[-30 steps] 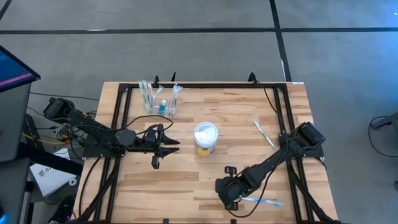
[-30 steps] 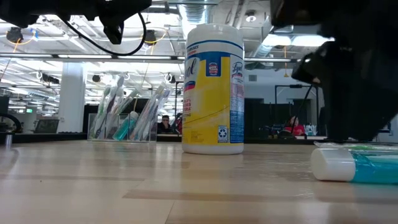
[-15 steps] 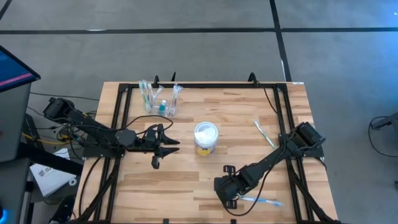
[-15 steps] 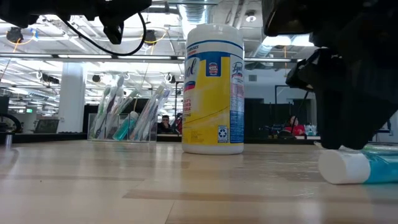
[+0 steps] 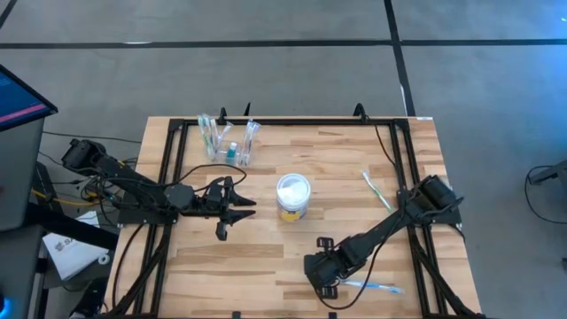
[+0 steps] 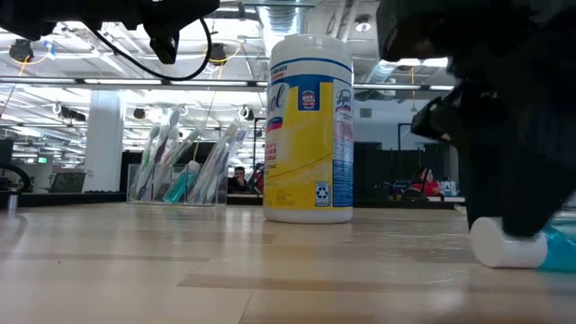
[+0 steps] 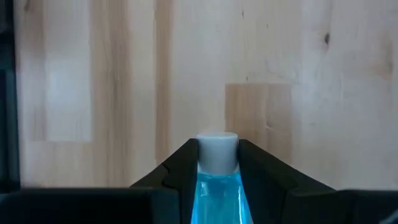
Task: Pick & Place toothbrushing station
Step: Put the mouthwash into the transparent organizer
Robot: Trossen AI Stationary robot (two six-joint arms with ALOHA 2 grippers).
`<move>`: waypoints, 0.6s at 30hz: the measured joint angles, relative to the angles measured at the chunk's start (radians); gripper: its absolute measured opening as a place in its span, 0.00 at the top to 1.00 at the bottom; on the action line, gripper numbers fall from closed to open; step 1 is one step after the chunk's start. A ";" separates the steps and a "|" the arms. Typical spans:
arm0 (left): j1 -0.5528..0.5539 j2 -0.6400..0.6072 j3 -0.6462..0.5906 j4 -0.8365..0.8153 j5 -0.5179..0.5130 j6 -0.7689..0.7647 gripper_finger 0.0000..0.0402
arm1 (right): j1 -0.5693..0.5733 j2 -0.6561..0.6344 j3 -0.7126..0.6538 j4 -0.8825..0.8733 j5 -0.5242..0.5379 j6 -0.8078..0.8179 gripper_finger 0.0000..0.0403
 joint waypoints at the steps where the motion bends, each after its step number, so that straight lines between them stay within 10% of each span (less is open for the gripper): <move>1: 0.000 0.000 0.000 0.000 0.000 0.000 0.72 | 0.000 0.006 0.000 0.004 0.001 -0.001 0.74; 18: 0.000 0.000 0.000 0.000 -0.004 0.000 0.72 | 0.001 0.005 -0.002 0.000 0.006 -0.026 0.81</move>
